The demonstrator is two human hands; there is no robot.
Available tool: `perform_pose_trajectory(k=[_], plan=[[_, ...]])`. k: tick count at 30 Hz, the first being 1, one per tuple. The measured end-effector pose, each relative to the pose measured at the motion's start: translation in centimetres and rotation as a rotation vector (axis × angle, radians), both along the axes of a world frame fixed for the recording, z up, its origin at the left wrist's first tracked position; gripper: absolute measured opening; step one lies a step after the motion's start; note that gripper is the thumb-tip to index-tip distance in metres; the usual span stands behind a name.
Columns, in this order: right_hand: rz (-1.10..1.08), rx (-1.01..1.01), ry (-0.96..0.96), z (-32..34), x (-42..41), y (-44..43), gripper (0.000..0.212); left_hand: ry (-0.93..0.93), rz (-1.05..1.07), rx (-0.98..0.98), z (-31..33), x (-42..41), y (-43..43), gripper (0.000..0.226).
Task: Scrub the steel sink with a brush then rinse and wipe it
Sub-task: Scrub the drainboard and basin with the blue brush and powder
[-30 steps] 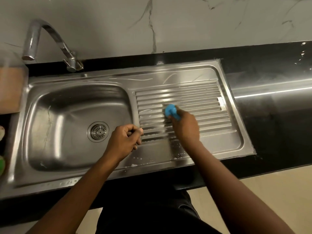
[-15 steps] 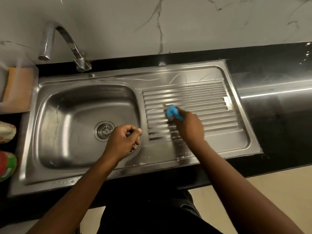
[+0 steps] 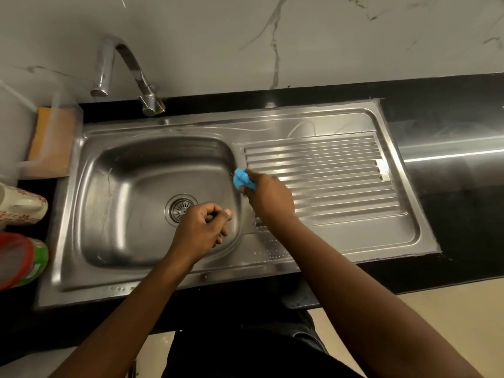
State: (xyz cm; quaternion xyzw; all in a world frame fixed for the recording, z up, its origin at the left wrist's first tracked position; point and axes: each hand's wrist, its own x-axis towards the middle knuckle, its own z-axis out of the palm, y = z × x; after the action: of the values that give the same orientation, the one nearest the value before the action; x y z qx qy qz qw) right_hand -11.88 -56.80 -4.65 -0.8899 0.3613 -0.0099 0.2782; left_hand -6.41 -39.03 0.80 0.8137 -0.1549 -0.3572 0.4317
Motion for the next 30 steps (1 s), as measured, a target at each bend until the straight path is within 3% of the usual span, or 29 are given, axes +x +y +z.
perform_pose_trajectory(k=[7,14,19,22,30], plan=[[-0.126,0.07,-0.015,0.1,-2.4,-3.9,0.049,-0.009,0.012,-0.013,0.0,0.6,0.8,0.024],[-0.305,0.005,0.014,1.5,-6.2,-8.2,0.033,-0.004,0.007,-0.033,-0.1,0.9,1.2,0.024],[-0.137,0.086,-0.041,0.4,-1.5,-2.2,0.041,-0.002,-0.004,-0.038,-0.1,1.1,1.0,0.025],[-0.039,0.049,0.023,0.1,-0.2,-0.1,0.052,-0.011,-0.018,-0.031,-0.1,1.2,0.8,0.025],[0.116,-0.038,0.109,1.2,-7.0,2.5,0.054,-0.015,-0.026,-0.038,-0.5,1.3,0.0,0.025]])
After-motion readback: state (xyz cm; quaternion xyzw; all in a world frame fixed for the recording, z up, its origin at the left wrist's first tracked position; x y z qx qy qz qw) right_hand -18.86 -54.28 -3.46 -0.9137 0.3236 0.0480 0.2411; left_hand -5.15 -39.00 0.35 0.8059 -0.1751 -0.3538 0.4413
